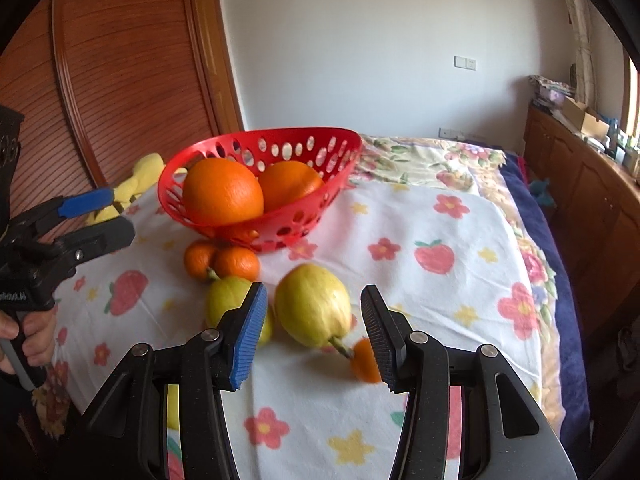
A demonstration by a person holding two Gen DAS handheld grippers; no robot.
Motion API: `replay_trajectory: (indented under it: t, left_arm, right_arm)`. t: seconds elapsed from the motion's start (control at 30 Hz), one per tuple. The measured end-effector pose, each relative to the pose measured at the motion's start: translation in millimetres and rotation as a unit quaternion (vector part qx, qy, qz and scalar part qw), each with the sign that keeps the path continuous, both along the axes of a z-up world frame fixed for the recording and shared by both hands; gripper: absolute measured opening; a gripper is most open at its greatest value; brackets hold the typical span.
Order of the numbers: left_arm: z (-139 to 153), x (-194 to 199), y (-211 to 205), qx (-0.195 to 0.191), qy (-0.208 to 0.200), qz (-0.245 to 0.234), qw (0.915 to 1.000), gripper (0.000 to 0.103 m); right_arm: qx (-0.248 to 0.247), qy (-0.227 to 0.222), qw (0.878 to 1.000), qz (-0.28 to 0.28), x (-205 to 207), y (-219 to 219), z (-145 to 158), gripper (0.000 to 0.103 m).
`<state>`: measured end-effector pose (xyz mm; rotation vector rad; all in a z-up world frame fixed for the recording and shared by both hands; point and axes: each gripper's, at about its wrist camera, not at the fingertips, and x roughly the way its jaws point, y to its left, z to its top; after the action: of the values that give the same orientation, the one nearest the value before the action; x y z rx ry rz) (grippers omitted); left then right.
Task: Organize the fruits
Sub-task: 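Withdraw both open tools from the basket, then move the left tool over a yellow lemon while the right tool approaches a tangerine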
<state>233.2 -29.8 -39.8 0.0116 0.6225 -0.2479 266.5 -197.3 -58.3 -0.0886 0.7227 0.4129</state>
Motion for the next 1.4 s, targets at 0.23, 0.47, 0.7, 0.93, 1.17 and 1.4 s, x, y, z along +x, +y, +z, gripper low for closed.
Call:
replay_trajectory:
  t: [0.23, 0.47, 0.7, 0.93, 1.17, 1.4]
  left_arm:
    - [-14.3, -15.6, -5.9, -0.008, 0.001, 0.004, 1.0, 0.097]
    - [-25.8, -26.9, -12.6, -0.013, 0.001, 0.005, 0.9999, 0.097]
    - [-33.1, -31.0, -17.7, -0.017, 0.012, -0.004, 0.9998, 0.097]
    - [-42.6, -34.4, -27.3, -0.015, 0.034, -0.018, 0.9991, 0.096]
    - [-51.8, -35.8, -35.6, -0.016, 0.052, -0.032, 0.998, 0.095]
    - [-54.4, -34.1, -36.7, -0.022, 0.062, -0.038, 0.9971, 0.095]
  right_arm:
    - [-0.003, 0.009, 1.0, -0.01, -7.4, -9.4, -6.2, 0.049]
    - [-0.009, 0.015, 1.0, -0.013, -12.9, -14.1, -13.8, 0.049]
    - [-0.01, 0.024, 0.999, -0.02, -15.7, -17.9, -23.5, 0.049]
    - [-0.011, 0.033, 0.999, -0.027, -10.8, -20.9, -33.9, 0.049]
    - [-0.017, 0.05, 0.998, -0.029, 3.9, -24.7, -46.3, 0.048]
    - [-0.022, 0.067, 0.997, -0.026, 11.6, -27.3, -56.2, 0.048]
